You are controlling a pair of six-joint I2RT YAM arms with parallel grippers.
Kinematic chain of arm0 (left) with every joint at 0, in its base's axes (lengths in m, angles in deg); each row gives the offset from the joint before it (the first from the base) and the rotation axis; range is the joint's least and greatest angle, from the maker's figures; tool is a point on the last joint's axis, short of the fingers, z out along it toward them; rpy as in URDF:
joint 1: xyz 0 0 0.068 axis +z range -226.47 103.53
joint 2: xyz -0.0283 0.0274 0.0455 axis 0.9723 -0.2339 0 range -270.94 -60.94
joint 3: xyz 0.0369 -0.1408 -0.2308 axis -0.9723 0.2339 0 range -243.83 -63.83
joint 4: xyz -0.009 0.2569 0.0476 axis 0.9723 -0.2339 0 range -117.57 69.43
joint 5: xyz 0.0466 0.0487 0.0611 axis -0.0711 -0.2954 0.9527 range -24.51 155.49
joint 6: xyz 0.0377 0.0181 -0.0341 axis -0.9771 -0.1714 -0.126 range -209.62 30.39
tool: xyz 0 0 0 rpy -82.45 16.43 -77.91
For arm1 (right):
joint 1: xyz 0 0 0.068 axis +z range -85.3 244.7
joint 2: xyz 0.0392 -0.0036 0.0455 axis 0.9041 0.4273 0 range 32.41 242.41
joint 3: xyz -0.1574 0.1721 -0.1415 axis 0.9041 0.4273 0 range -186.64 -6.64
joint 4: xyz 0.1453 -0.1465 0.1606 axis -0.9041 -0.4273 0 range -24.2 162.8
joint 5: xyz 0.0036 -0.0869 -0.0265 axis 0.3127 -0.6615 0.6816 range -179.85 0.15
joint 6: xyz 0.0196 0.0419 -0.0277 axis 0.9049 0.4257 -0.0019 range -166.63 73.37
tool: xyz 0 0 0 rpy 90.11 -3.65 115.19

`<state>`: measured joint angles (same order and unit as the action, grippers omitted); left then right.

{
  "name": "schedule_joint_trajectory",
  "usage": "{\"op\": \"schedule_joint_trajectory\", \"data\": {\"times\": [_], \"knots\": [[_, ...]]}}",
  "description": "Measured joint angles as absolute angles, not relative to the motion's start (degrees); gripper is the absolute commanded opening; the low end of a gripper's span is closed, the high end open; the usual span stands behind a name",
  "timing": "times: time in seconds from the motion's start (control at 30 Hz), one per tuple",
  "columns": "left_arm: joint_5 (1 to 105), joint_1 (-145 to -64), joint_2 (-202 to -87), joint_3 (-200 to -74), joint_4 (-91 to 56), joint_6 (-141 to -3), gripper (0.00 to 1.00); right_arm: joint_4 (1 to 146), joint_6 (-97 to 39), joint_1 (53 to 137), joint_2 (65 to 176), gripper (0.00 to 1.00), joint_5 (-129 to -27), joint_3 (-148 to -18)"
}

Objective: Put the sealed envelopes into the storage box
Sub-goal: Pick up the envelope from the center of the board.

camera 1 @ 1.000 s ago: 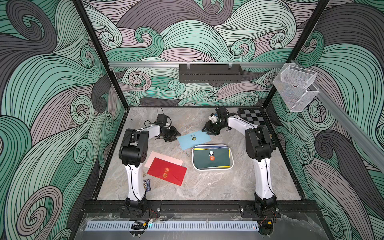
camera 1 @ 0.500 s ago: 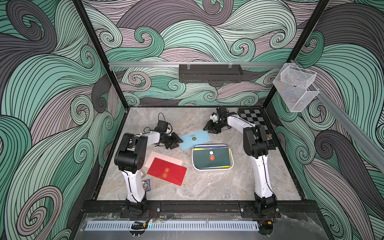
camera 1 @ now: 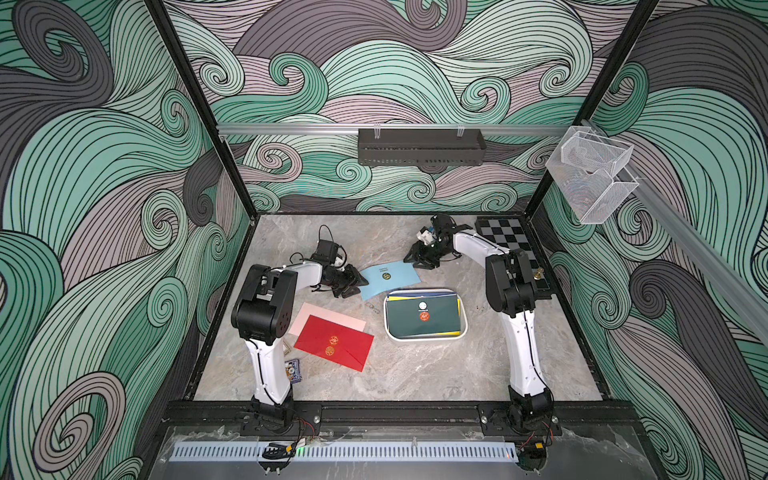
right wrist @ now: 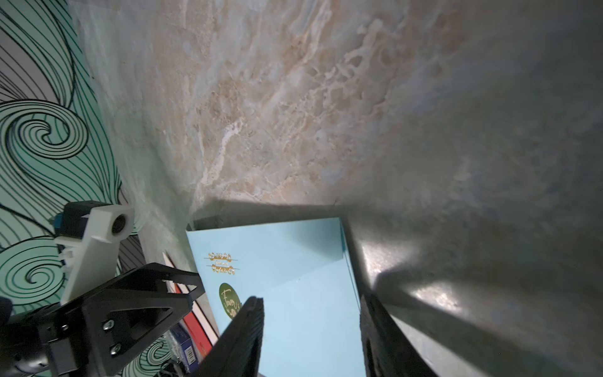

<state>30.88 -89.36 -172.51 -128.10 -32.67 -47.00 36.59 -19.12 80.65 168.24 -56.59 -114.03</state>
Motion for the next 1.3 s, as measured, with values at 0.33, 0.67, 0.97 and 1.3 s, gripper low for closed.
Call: {"op": "schedule_joint_trajectory", "data": {"times": [0.33, 0.67, 0.97, 1.3], "knots": [[30.71, -89.36, -172.88, -128.23, -32.21, -47.66, 0.46, 41.66, -14.05, 78.99, 161.60, 0.51, -48.99, -107.32], [30.56, -89.38, -172.99, -128.23, -31.53, -47.84, 0.46, 54.51, -2.71, 76.67, 155.41, 0.50, -40.51, -98.47], [30.51, -89.38, -173.02, -128.19, -31.20, -47.81, 0.46, 58.17, 0.97, 77.37, 154.56, 0.47, -37.23, -95.43], [31.89, -89.38, -171.62, -127.36, -31.79, -48.29, 0.47, 50.69, -8.17, 79.62, 156.28, 0.13, -40.48, -99.74]]}}
